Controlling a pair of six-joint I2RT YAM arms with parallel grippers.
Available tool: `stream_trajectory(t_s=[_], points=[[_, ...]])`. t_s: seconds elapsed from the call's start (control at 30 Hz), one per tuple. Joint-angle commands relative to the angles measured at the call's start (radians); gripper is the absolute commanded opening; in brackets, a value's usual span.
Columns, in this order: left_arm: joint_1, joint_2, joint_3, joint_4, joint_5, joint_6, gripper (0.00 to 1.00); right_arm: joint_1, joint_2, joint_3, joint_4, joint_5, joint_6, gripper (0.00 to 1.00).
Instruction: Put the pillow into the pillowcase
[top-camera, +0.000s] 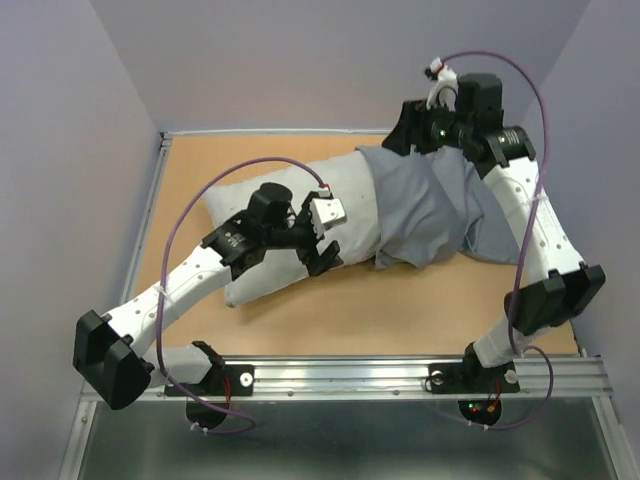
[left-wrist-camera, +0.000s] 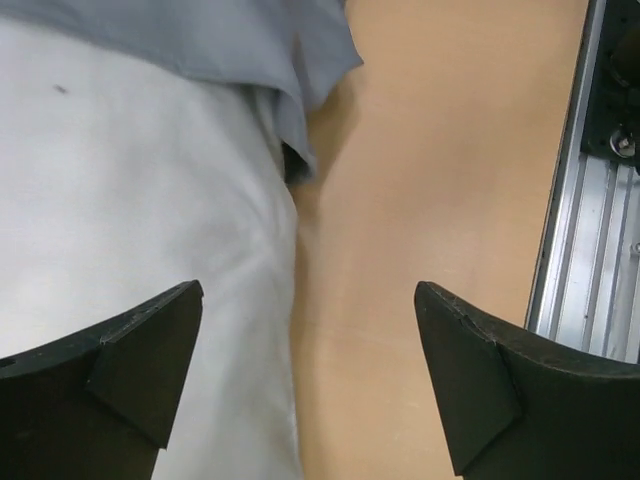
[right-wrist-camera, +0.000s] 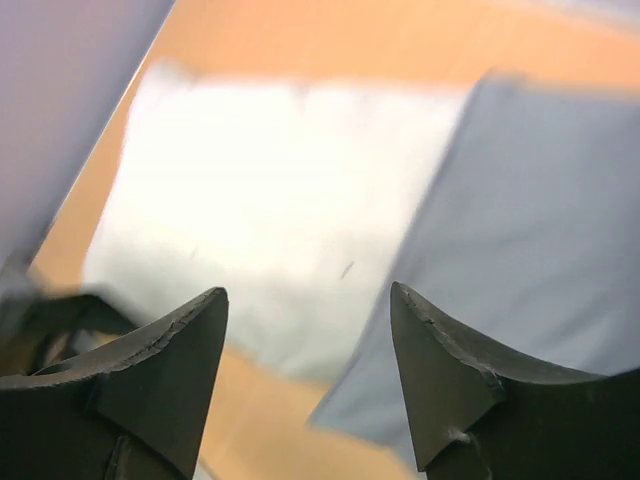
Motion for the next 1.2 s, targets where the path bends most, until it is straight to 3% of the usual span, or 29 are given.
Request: stream_trajectory(t_s=[0.0, 0.13, 0.27, 0.33, 0.53, 0.63, 0.67, 0.83, 1.0, 1.17], points=[[0.052, -0.044, 0.122, -0.097, 0.043, 0.116, 0.99, -0.024, 0.224, 0.275, -0.002, 0.248, -0.131, 0.71], [0.103, -0.006, 0.145, -0.053, -0.032, 0.067, 0.99, -0.022, 0.554, 0.636, -0.019, 0.266, -0.142, 0.71], [0.176, 0.017, 0.152, -0.019, -0.075, -0.001, 0.99, -0.012, 0.757, 0.842, -0.015, 0.286, -0.161, 0.73], [0.203, 0.023, 0.141, 0.003, -0.135, -0.018, 0.99, -0.001, 0.809, 0.861, 0.002, 0.304, -0.159, 0.75], [0.275, 0.086, 0.161, 0.036, -0.24, -0.023, 0.99, 0.039, 0.841, 0.708, 0.103, 0.332, -0.221, 0.72], [0.321, 0.141, 0.202, 0.029, -0.246, -0.004, 0.99, 0.047, 0.821, 0.604, 0.103, 0.306, -0.221, 0.51], [0.35, 0.167, 0.213, 0.029, -0.247, -0.004, 0.99, 0.045, 0.804, 0.572, 0.103, 0.286, -0.225, 0.34], [0.429, 0.238, 0.305, 0.026, -0.069, 0.029, 0.99, 0.045, 0.639, 0.383, 0.116, 0.11, -0.228, 0.01], [0.493, 0.336, 0.423, -0.015, 0.125, 0.039, 0.99, 0.044, 0.393, 0.147, 0.238, -0.028, -0.244, 0.0], [0.5, 0.482, 0.54, -0.173, 0.275, 0.118, 0.99, 0.044, 0.27, 0.042, 0.266, -0.076, -0.296, 0.01]])
